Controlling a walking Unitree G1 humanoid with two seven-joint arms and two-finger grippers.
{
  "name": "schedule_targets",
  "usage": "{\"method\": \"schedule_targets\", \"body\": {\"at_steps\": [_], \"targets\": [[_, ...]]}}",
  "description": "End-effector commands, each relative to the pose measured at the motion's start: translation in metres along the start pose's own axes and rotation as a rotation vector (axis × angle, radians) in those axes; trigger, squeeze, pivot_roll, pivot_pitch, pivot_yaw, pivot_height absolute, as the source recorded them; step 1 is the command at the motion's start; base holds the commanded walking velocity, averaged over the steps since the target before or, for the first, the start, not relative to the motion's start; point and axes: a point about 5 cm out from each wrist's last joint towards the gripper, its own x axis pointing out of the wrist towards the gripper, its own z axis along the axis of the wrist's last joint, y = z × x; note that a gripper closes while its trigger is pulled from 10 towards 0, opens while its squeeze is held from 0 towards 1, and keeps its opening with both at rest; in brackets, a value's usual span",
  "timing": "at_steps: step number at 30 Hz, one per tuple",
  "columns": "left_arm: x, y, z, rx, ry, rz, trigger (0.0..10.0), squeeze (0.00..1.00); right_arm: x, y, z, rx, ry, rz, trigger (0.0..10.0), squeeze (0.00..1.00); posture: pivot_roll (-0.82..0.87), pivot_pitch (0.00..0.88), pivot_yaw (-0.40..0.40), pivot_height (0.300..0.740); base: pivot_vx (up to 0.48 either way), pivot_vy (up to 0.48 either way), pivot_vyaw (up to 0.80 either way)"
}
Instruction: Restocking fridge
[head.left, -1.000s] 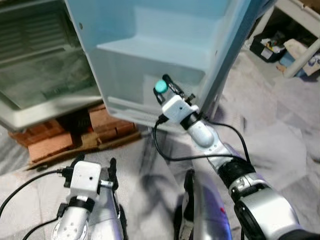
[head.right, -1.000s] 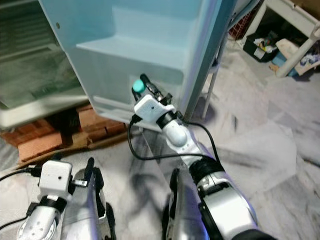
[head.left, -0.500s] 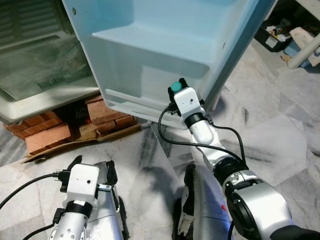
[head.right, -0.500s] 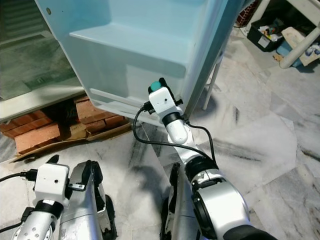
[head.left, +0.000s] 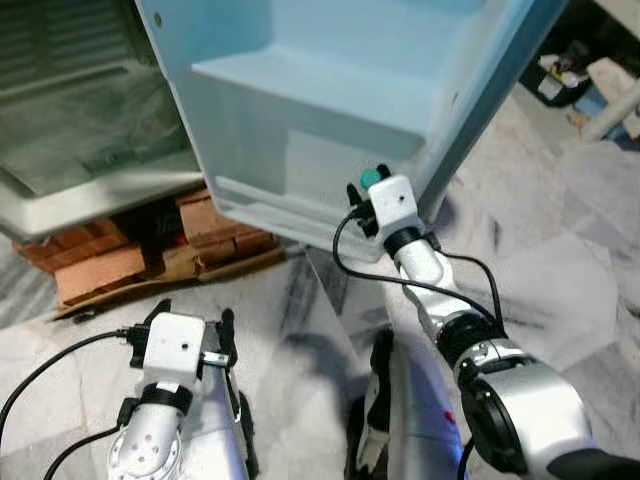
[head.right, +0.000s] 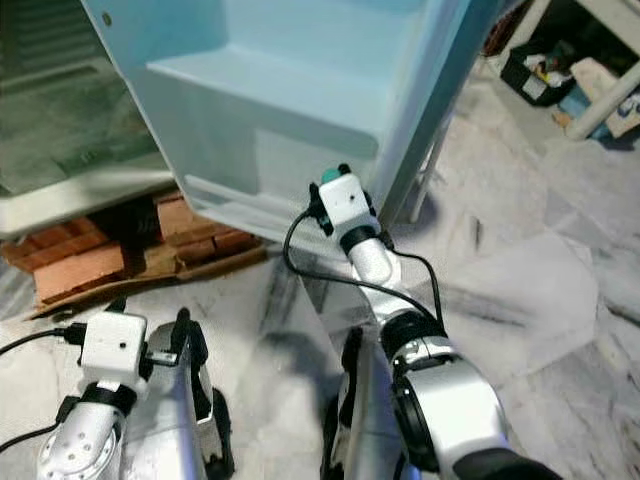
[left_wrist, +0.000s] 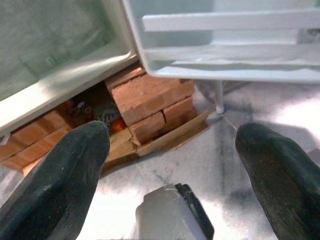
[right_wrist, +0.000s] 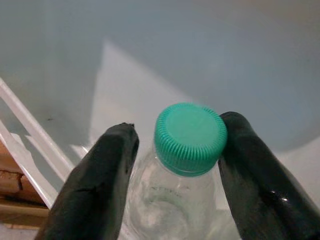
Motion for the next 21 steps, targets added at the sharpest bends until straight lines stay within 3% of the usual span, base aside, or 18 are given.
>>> {"method": "schedule_targets", "body": {"at_steps": [1,7,18,21], "targets": [[0.004,0.003,-0.007,-0.021,0.017,0.01,10.0,0.0,-0.002,-0.013,-0.001,0.021,-0.005,-0.028,10.0,1.0,0.13,0.22,-0.075,0.527,0.0,0.0,0.0],[0.016,0.003,-0.012,-0.018,0.017,0.009,10.0,0.0,-0.001,-0.02,0.008,0.032,-0.069,-0.024,10.0,1.0,0.11,0.173,-0.066,0.527,0.0,0.0,0.0],[0.027,0.003,-0.022,-0.029,0.017,0.0,10.0,0.0,-0.027,-0.02,0.004,0.064,-0.165,-0.017,10.0,1.0,0.07,0.108,-0.05,0.527,0.0,0.0,0.0],[0.035,0.003,-0.023,-0.026,0.009,-0.003,10.0,0.0,-0.036,-0.021,0.005,0.124,-0.183,-0.029,10.0,1.0,0.06,0.091,-0.043,0.527,0.0,0.0,0.0]]}}
